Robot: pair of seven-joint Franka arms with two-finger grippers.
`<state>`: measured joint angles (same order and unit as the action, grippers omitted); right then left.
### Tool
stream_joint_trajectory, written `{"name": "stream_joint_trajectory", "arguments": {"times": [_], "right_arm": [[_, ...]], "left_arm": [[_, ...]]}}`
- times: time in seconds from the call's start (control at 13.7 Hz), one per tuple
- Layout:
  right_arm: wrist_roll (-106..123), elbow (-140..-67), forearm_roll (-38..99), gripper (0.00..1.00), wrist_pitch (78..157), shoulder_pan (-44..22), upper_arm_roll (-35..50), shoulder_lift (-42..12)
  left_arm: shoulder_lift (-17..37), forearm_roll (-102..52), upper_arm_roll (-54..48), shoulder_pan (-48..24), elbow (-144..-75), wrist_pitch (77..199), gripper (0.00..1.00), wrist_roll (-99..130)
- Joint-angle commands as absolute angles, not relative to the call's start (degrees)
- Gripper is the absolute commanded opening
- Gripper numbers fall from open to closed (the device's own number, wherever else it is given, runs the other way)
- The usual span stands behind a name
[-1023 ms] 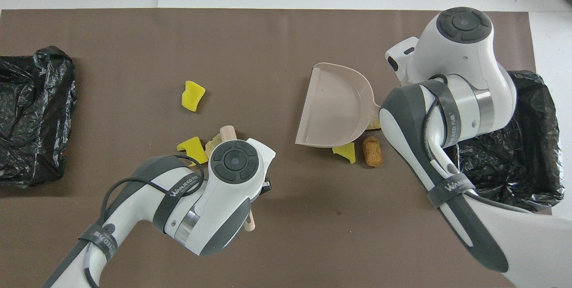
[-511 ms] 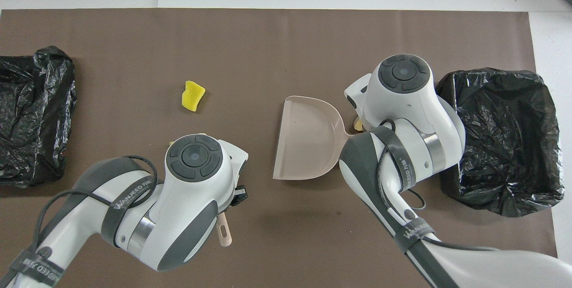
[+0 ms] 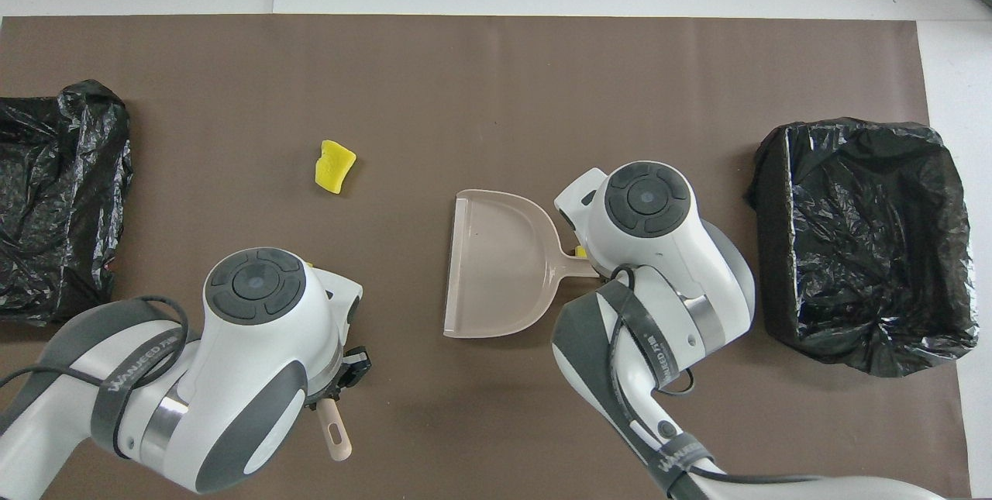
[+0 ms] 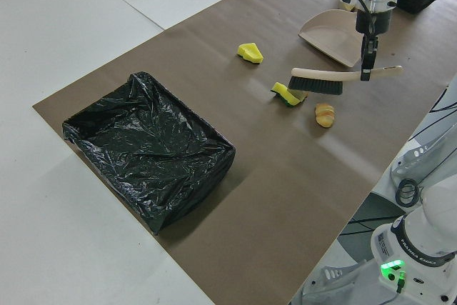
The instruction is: Sweep and dump trash in bin
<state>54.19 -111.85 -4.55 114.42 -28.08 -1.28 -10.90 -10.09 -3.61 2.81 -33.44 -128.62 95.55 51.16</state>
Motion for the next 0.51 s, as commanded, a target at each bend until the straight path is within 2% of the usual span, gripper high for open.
{"name": "stream_joint_trajectory", "arguments": {"times": [0.0,0.22,0.44], "right_arm": [[52.03,-113.03,-4.92,0.00,116.19,-30.66,-1.32,-10.81],[49.41,-113.12,-5.19,0.00,115.66,-31.81,-1.23,-10.37],[46.15,-113.20,-5.19,0.00,115.40,-33.66,-1.23,-10.37]], "left_arm": [[-15.99,-1.07,2.20,-31.30,-135.60,96.59,0.00,52.82],[-15.91,1.84,2.11,-27.52,-135.88,98.25,0.00,52.56],[-15.73,2.02,2.11,-27.07,-137.19,100.10,0.00,52.47]]}}
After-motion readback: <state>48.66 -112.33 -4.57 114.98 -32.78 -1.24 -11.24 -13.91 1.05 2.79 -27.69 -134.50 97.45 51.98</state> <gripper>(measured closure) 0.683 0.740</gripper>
